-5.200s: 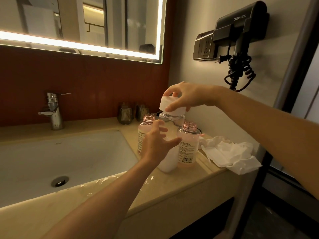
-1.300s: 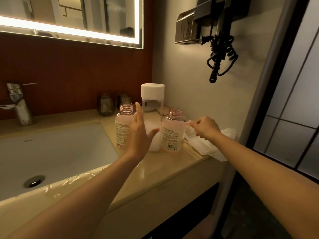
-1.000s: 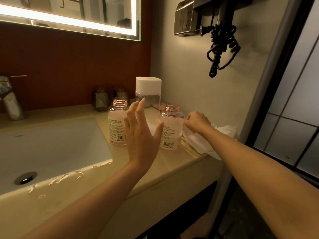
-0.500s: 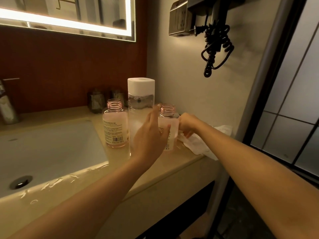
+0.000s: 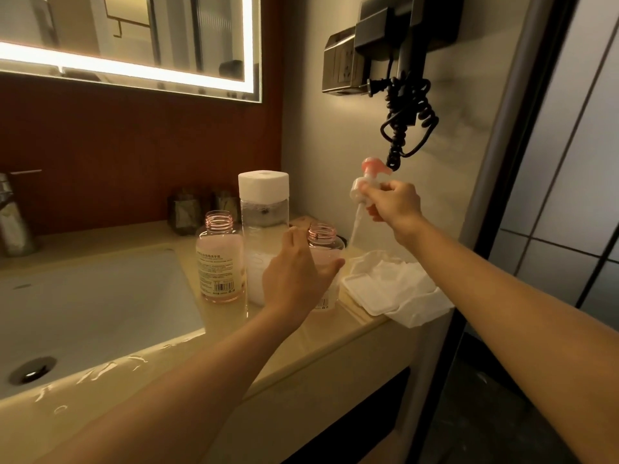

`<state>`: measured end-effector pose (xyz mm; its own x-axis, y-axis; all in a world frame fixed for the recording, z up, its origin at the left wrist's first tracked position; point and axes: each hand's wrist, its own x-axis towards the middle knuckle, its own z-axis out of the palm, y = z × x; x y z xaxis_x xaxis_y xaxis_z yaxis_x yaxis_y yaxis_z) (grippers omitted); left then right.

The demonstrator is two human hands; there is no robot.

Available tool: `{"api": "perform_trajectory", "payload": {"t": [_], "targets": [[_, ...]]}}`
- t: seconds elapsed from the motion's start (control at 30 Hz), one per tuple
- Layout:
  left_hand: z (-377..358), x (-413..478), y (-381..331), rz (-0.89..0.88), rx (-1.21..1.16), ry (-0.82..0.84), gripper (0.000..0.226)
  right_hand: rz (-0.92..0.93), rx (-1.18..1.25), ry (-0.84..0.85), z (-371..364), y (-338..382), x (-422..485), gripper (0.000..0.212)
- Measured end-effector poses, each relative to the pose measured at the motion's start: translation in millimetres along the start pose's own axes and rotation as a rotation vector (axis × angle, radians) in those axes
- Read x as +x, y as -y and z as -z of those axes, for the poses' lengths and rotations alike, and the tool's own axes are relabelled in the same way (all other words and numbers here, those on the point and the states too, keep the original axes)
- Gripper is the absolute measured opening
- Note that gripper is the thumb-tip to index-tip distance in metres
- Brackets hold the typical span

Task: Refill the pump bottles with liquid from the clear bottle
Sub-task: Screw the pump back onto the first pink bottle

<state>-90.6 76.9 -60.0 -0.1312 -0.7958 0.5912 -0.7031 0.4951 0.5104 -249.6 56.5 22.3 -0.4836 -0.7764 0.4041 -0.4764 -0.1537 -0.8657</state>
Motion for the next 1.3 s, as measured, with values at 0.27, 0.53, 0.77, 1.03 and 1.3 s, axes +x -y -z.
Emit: {"api": "perform_trajectory", "payload": {"t": [0.27, 0.53, 0.77, 1.03, 1.3], "targets": [[-7, -5, -4, 0.004, -0.036, -0.054, 0.065, 0.233, -0.111, -0.031, 6, 22, -14, 0.042], [-7, -8, -9, 0.028, -0.058, -0.035, 0.064, 0.424, 0.075, -0.262, 16, 50, -20, 0.041], [-5, -9, -12, 0.063, -0.086, -0.043, 0.065, 0.435, 0.042, -0.163, 4, 37, -38, 0.04], [-5, -8, -12, 0.05, -0.151, -0.042, 0.068, 0.354, -0.023, 0.061, -20, -2, -73, 0.042], [11, -23, -5, 0.07, -0.209, -0.057, 0.067, 0.306, 0.036, 0.132, -27, -6, -103, 0.04]]}}
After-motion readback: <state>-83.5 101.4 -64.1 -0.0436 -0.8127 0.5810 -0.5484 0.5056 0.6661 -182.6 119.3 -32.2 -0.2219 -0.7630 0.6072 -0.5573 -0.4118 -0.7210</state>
